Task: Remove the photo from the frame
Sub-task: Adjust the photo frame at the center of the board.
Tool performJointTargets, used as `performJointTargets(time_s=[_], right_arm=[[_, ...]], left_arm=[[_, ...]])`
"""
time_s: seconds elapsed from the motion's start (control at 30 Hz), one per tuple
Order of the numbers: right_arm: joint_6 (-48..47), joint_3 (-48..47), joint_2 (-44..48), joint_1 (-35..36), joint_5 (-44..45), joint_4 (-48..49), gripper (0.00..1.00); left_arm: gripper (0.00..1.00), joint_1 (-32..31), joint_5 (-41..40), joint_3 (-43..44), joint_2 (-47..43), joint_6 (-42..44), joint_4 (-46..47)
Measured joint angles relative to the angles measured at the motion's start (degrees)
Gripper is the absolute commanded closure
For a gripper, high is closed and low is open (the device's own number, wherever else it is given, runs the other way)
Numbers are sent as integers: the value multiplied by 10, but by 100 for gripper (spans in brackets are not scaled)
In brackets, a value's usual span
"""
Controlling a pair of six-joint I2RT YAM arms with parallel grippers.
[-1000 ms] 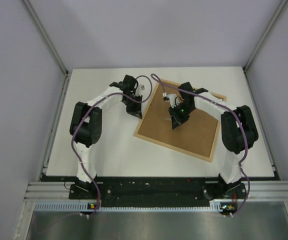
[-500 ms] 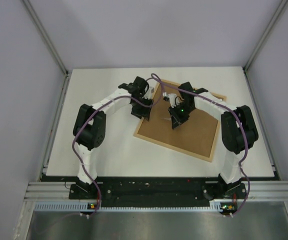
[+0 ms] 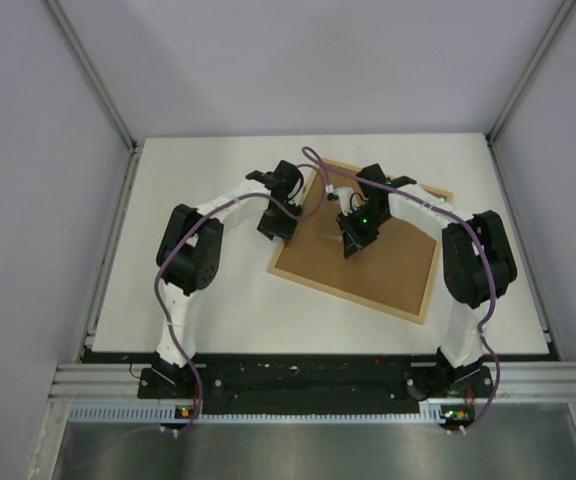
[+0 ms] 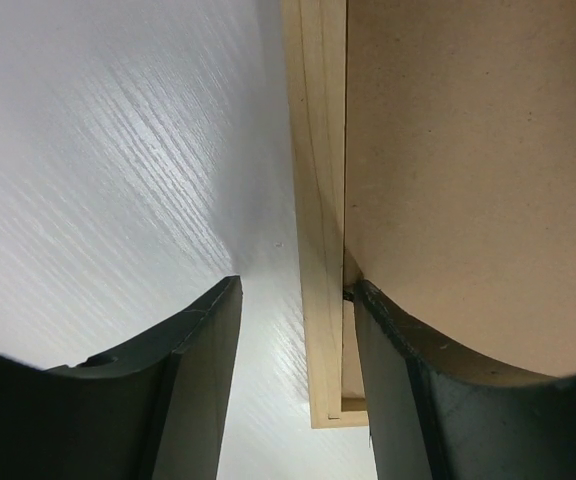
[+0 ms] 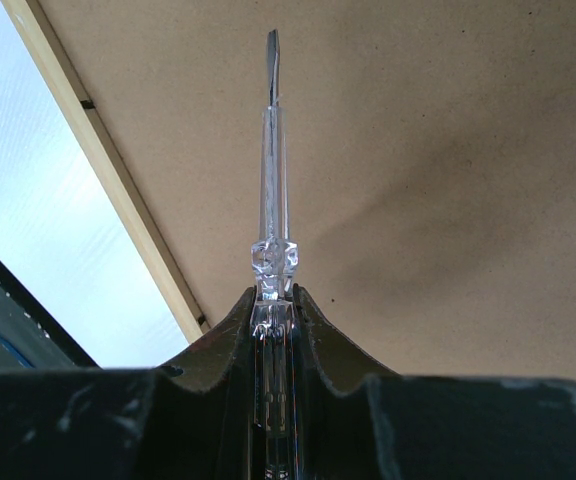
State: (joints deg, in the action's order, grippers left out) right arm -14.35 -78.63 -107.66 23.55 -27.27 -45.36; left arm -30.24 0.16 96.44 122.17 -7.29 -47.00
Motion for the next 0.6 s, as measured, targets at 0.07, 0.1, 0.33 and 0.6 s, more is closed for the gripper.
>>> performJointTargets(time_s=[0.07,0.1,0.33,0.6], right_arm=[[0,0,0,0,0,0,100],[0,0,0,0,0,0,100],[0,0,0,0,0,0,100],[0,0,0,0,0,0,100]], left_arm=[[45,-1,-1,2,5,0,-1],[45,-1,-1,3,5,0,-1],[48,-6,-1,5,6,0,-2],[54,-10,-11,7,7,0,-12]])
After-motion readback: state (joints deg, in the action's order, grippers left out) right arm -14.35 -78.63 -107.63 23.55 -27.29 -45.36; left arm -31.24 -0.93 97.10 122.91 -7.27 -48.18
